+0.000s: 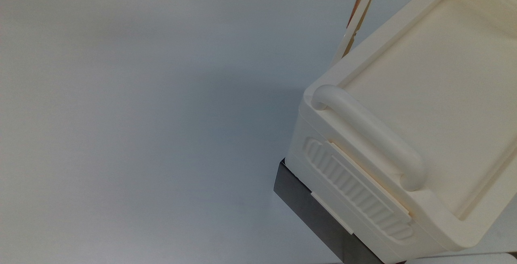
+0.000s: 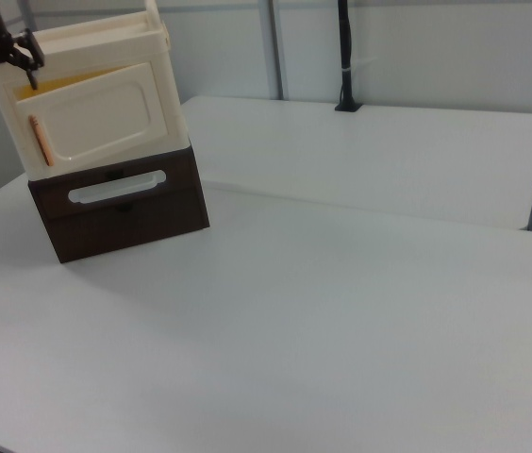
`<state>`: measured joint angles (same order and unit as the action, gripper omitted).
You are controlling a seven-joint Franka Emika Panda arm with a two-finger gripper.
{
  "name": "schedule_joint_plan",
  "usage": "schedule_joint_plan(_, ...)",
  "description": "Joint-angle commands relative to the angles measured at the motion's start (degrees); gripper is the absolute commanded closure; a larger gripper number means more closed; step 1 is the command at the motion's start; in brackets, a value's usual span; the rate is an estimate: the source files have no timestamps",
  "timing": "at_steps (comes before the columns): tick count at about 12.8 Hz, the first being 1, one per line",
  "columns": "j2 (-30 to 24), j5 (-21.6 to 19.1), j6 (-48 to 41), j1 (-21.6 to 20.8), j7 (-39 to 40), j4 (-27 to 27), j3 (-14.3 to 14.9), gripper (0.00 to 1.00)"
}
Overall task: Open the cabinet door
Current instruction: 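Pull the door edge outward, swinging the door open on its hinge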
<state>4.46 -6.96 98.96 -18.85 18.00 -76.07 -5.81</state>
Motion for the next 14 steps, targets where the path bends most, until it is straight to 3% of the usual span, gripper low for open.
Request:
schedule_joint_plan(1,0.5,-0.9,7.5,-3.4,-0.8,-0.8,0.5,0.00)
schedule_joint_plan(5,2.2,-0.8,9.5,-5.1,-0.7,-1.6,0.5,0.00)
schedule_joint_plan(11,3.5,-0.6,8.8,-4.4,-0.7,-4.4,0.6,0.00)
schedule_joint_plan(14,3.3,-0.3,5.4,-3.2,-1.4,-5.1,2.8,0.00)
